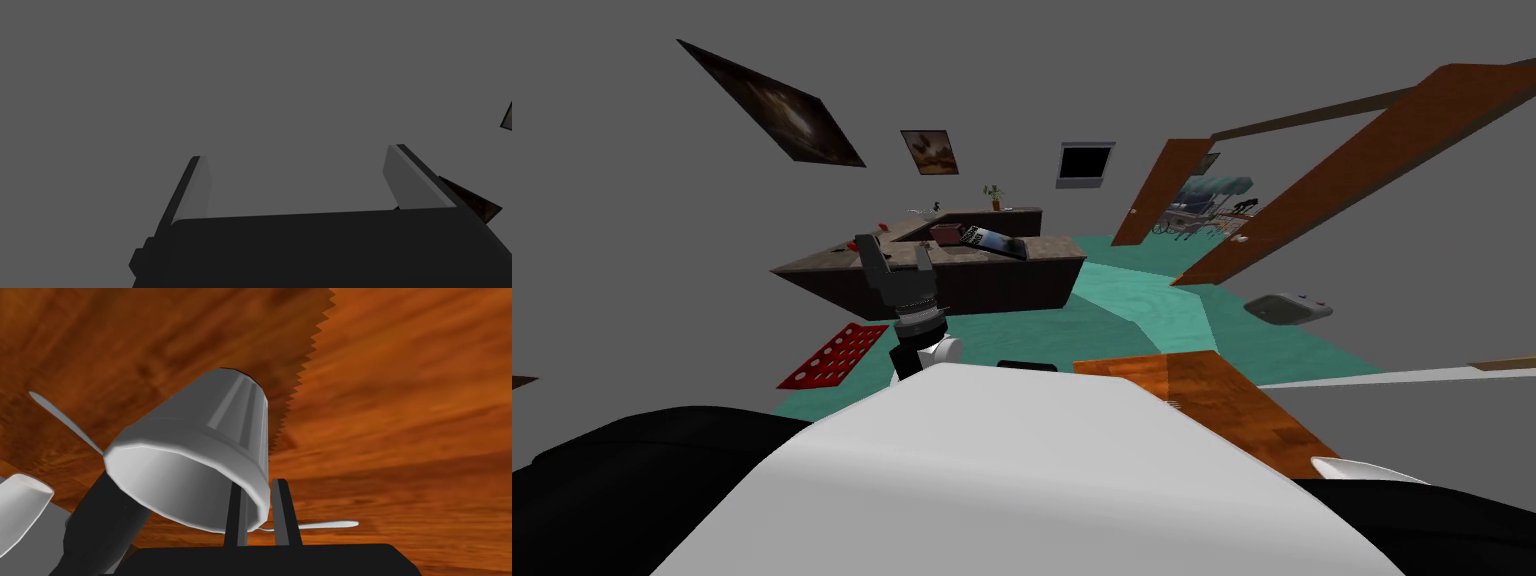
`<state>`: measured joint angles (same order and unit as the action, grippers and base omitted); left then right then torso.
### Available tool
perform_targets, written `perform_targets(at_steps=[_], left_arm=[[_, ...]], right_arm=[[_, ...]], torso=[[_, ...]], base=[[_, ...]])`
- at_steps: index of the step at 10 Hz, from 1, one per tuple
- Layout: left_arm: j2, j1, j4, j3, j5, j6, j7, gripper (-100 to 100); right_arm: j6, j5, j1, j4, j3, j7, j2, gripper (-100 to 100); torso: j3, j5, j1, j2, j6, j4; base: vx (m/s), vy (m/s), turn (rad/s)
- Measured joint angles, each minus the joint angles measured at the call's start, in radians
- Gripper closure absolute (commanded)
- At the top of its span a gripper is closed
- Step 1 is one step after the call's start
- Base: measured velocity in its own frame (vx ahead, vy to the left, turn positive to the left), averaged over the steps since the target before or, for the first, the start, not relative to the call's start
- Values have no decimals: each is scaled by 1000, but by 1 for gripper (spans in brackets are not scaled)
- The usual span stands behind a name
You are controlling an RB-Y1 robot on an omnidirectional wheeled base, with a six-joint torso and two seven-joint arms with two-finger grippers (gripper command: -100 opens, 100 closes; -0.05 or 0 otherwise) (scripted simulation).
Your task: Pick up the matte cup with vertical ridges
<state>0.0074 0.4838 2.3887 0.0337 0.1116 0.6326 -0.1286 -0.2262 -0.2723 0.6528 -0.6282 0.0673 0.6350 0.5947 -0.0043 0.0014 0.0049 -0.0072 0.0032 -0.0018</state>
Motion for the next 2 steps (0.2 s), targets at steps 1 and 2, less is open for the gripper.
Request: perform_targets(at_steps=[1, 2], left_arm=[[0, 0, 0, 0, 0, 0, 0, 0], [0, 0, 0, 0, 0, 0, 0, 0]], right_arm=[[-7, 3, 24, -19, 2, -3, 10, 100], [-8, 4, 27, -21, 3, -4, 11, 0]], torso=[[0, 0, 0, -1, -1, 0], [0, 0, -2, 1, -1, 0]], base=[[42, 28, -12], [7, 7, 3]])
